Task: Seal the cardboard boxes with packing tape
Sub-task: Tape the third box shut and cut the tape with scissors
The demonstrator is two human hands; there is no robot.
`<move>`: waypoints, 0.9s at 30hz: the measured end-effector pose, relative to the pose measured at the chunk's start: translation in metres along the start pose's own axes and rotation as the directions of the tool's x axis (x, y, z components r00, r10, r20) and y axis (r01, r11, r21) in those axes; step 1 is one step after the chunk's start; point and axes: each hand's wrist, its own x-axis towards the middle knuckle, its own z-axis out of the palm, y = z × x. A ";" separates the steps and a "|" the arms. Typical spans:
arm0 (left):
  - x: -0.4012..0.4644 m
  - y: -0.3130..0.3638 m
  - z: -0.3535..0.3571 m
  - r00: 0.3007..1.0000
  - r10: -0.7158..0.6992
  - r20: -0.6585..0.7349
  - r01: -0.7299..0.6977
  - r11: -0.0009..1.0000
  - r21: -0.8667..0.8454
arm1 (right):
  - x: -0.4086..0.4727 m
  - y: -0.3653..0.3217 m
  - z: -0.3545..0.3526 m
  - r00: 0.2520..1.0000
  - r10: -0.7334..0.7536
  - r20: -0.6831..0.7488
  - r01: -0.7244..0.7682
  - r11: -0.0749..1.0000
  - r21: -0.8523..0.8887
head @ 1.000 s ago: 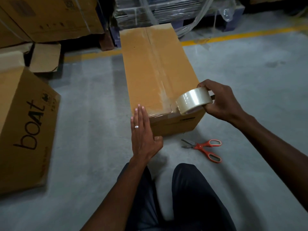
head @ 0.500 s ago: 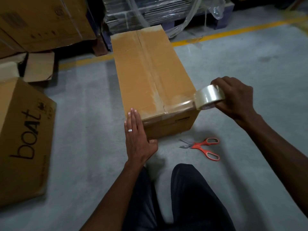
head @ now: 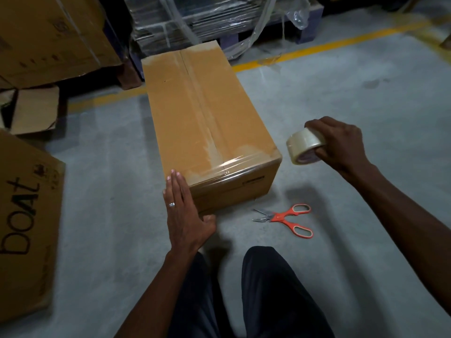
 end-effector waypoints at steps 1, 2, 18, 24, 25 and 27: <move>0.000 -0.001 0.000 1.000 0.007 0.001 -0.007 1.000 0.005 | 0.000 0.001 0.004 1.000 0.003 0.015 -0.003 1.000 0.001; 0.000 -0.002 0.000 1.000 0.011 0.000 -0.011 1.000 0.007 | -0.001 0.002 0.008 1.000 0.002 0.025 -0.002 1.000 0.002; 0.000 -0.003 -0.003 0.998 0.049 -0.033 -0.047 0.997 0.061 | -0.035 -0.013 0.060 0.959 0.205 0.194 -0.252 0.933 0.258; 0.023 0.044 -0.011 0.957 0.291 -0.009 -0.290 0.956 0.040 | -0.048 -0.125 0.042 0.999 0.006 -0.037 0.004 0.963 0.268; 0.027 0.049 -0.007 0.942 0.336 0.023 -0.336 0.940 0.049 | -0.048 -0.154 0.050 0.992 -0.125 0.002 0.120 0.956 0.266; 0.030 0.041 0.003 0.930 0.360 0.073 -0.367 0.920 0.139 | -0.051 -0.186 0.073 0.945 -0.296 0.136 0.276 0.949 0.150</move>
